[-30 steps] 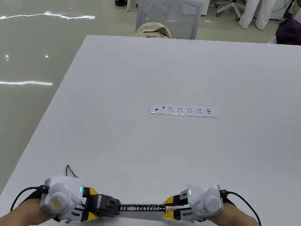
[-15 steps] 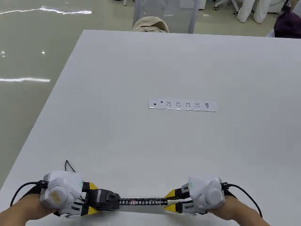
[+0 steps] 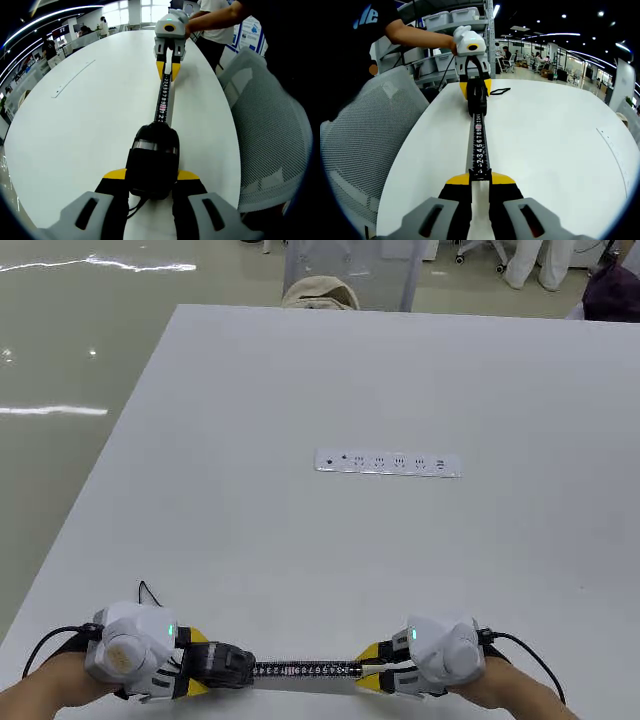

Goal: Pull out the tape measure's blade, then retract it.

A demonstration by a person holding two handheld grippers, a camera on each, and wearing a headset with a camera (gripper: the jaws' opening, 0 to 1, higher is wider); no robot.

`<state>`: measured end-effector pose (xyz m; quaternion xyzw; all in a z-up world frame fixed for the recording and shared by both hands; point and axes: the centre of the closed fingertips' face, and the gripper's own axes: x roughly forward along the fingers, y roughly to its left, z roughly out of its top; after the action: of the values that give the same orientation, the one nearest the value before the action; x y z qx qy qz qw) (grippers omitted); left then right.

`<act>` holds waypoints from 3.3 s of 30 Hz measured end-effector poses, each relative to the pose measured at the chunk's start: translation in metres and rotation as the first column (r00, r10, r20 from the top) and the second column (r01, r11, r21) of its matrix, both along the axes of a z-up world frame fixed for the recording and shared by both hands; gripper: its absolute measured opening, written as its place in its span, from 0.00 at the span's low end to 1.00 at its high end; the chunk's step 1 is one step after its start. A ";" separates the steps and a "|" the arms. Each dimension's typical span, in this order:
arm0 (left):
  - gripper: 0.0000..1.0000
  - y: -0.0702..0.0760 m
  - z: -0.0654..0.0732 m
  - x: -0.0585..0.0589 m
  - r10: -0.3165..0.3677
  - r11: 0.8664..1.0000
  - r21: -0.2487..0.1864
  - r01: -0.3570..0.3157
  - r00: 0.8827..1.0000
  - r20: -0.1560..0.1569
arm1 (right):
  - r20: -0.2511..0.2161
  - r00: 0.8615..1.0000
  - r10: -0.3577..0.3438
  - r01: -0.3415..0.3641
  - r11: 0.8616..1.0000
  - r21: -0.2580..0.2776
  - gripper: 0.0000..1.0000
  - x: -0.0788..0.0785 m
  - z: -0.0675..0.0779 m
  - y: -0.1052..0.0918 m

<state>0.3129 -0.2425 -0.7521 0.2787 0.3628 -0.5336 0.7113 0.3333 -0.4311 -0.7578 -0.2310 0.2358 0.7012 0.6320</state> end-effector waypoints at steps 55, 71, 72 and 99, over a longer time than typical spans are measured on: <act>0.29 0.000 -0.001 0.000 0.000 1.000 0.004 0.000 1.000 -0.002 | 0.016 1.000 -0.007 0.007 1.000 -0.021 0.09 0.003 -0.001 -0.027; 0.29 0.000 -0.002 -0.001 -0.001 1.000 0.006 0.001 1.000 -0.002 | 0.014 1.000 -0.012 0.012 1.000 -0.029 0.09 0.003 -0.002 -0.037; 0.29 0.000 -0.002 -0.001 -0.001 1.000 0.006 0.001 1.000 -0.002 | 0.014 1.000 -0.012 0.012 0.999 -0.030 0.09 0.003 -0.002 -0.038; 0.29 -0.002 0.000 -0.001 -0.007 1.000 0.005 0.007 1.000 -0.004 | 0.011 1.000 -0.023 0.024 0.999 -0.047 0.10 0.004 -0.003 -0.053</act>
<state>0.3122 -0.2441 -0.7517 0.2806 0.3649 -0.5356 0.7080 0.3369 -0.4840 -0.7611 -0.2468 0.2517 0.6867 0.6357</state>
